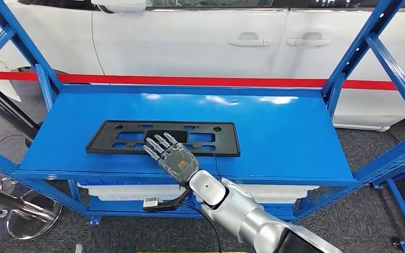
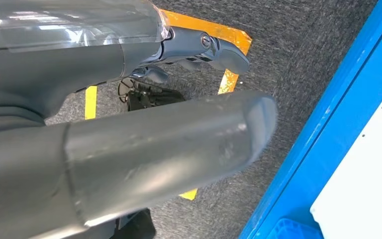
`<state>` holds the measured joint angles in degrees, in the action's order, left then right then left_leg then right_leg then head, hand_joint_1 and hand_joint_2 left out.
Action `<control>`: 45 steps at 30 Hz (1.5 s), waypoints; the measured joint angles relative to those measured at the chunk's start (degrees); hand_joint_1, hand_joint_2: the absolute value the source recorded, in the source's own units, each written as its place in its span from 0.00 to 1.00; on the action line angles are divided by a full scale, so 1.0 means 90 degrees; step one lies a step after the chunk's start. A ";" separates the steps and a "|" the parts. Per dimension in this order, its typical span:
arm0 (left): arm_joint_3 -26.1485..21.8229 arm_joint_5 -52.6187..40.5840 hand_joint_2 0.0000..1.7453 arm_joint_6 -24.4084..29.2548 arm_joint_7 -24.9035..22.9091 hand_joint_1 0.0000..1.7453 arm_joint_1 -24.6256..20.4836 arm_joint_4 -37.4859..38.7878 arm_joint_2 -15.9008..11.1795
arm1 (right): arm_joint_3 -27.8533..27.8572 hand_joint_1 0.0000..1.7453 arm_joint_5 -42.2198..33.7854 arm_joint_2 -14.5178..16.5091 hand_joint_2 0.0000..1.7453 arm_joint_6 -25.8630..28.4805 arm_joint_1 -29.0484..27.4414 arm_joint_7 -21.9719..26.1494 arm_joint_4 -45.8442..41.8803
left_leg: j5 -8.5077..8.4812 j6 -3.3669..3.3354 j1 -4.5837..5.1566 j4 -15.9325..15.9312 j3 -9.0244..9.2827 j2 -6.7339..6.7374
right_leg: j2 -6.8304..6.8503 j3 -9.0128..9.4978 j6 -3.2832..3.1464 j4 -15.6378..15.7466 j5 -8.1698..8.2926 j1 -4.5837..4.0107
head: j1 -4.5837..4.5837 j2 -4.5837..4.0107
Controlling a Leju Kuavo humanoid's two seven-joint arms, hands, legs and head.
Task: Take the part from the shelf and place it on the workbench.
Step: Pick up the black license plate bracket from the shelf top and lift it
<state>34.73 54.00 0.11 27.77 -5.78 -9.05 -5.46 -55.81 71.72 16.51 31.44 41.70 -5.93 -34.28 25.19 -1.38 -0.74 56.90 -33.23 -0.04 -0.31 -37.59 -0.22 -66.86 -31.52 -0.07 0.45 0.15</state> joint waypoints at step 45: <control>0.0041 -0.0087 0.00 -0.0008 -0.0053 0.00 -0.0162 -0.0001 -0.0065 | -0.0149 1.00 0.0394 0.0410 1.00 -0.1504 0.1131 -0.1395 0.1417 | 0.0384 0.0275 0.0002 0.0551 -0.0232 -0.0021 | 0.0004 0.0336 -0.0232 0.0943 0.0663 0.0042 | 0.0001 0.0000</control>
<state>35.10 53.22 0.03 27.29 -7.23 -9.06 -6.05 -57.16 75.26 20.20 17.91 51.87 -18.49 -21.53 28.65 1.09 -0.71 61.86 -35.32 -0.23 -0.27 -34.57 -2.31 -58.38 -25.55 0.31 0.46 0.15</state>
